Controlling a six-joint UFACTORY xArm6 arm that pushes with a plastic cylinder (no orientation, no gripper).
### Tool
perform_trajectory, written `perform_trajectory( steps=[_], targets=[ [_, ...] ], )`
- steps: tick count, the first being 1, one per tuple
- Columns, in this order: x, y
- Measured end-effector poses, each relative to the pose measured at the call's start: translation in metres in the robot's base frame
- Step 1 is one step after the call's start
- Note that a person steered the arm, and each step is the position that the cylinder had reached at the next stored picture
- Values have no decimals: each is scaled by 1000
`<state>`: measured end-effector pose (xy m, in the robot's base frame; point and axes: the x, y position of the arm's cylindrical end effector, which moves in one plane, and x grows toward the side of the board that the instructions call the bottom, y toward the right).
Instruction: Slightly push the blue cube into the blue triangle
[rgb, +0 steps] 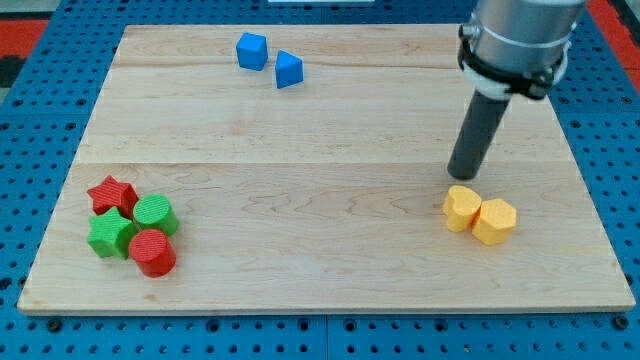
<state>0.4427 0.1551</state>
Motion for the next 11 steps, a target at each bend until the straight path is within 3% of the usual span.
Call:
perform_trajectory(
  steps=[1,4,5,7,9,11],
  targets=[
    [-42,-36],
    [-143,-299],
    [-186,-325],
    [-194,-249],
    [-231,-224],
    [-175,-214]
  ],
)
